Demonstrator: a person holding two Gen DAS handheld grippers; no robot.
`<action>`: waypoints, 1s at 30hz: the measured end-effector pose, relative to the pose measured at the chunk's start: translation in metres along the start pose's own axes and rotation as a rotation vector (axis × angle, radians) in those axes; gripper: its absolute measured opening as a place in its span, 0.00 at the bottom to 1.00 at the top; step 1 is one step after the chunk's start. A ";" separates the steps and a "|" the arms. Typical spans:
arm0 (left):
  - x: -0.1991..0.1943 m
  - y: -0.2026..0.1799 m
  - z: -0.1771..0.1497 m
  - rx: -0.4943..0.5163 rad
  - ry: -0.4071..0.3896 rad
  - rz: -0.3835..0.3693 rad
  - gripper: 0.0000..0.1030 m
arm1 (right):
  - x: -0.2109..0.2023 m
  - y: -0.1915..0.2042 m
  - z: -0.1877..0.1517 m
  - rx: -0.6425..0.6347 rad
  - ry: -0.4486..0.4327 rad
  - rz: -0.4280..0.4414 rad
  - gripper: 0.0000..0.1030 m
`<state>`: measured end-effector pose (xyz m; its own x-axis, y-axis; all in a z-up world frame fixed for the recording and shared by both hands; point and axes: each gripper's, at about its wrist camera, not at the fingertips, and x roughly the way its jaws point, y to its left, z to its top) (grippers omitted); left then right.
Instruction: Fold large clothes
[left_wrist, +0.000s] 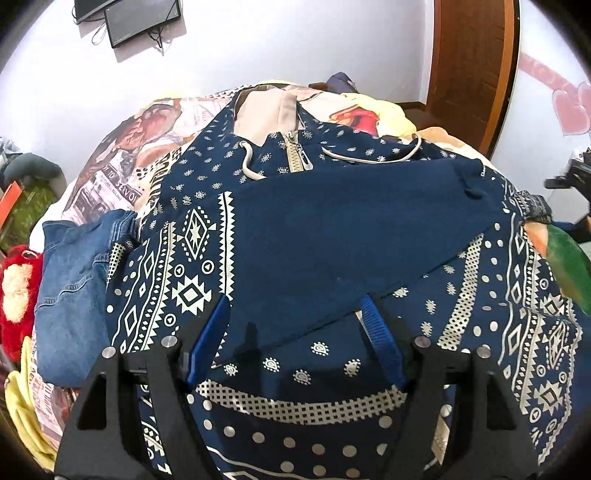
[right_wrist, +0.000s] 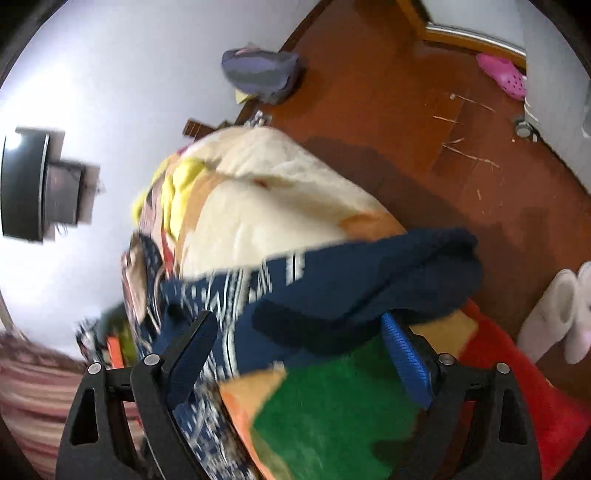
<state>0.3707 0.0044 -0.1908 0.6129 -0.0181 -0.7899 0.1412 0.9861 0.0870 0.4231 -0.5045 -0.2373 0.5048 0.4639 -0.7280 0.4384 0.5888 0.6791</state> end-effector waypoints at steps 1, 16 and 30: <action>-0.002 -0.001 0.000 0.002 -0.002 0.002 0.71 | 0.003 0.000 0.005 0.005 -0.012 -0.010 0.76; -0.021 0.006 -0.012 0.031 -0.046 0.056 0.71 | 0.006 0.067 0.020 -0.265 -0.068 -0.193 0.09; -0.077 0.056 -0.026 -0.056 -0.138 0.105 0.71 | -0.033 0.290 -0.084 -0.768 -0.141 0.145 0.08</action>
<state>0.3116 0.0654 -0.1411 0.7235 0.0671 -0.6871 0.0298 0.9913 0.1281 0.4711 -0.2933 -0.0248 0.6292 0.5132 -0.5837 -0.2488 0.8445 0.4743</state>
